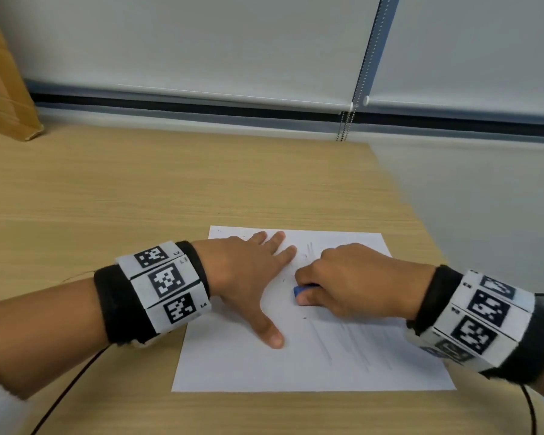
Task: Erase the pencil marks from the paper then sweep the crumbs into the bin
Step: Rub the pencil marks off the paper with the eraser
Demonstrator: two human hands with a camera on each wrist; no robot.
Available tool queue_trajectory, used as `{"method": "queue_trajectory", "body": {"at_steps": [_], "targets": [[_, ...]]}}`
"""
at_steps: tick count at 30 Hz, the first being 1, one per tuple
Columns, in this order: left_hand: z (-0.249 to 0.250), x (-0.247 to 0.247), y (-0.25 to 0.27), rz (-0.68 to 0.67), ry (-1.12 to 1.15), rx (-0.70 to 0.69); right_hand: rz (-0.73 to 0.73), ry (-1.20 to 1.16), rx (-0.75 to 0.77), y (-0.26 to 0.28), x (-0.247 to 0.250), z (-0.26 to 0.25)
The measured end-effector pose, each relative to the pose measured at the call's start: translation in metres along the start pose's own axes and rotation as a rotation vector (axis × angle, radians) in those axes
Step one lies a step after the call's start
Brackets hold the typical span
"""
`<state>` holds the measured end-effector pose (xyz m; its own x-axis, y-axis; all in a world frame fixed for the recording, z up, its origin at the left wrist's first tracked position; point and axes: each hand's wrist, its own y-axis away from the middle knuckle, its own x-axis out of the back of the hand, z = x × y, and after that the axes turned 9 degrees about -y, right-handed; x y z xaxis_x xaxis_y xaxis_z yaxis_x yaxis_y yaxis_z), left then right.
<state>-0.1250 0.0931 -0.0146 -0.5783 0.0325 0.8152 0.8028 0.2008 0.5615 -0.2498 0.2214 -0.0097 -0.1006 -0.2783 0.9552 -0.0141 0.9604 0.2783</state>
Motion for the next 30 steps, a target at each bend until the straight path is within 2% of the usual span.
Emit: {"method": "queue_trajectory", "body": {"at_steps": [5,10,15,17,21,23,27,30], "targets": [[0.007,-0.003,-0.002,-0.017,0.013,0.03,-0.195,-0.068,0.089,0.026,0.0,-0.011],[0.009,0.003,-0.002,-0.049,-0.004,0.034,-0.025,0.026,0.03,0.012,0.004,-0.004],[0.01,0.004,-0.003,-0.082,-0.011,0.04,-0.221,-0.059,0.105,0.036,0.0,-0.01],[0.01,0.004,-0.003,-0.091,-0.019,0.04,-0.199,-0.035,0.101,0.036,0.002,-0.01],[0.011,0.006,-0.003,-0.097,-0.051,0.045,-0.017,0.025,0.041,0.02,0.0,-0.003],[0.012,0.008,-0.003,-0.098,-0.061,0.05,-0.045,0.019,0.069,0.024,-0.002,-0.002],[0.012,0.009,-0.003,-0.111,-0.072,0.05,-0.225,0.013,0.121,0.041,-0.001,-0.008],[0.014,0.01,-0.004,-0.119,-0.09,0.055,-0.161,0.067,0.108,0.03,0.003,-0.008]]}}
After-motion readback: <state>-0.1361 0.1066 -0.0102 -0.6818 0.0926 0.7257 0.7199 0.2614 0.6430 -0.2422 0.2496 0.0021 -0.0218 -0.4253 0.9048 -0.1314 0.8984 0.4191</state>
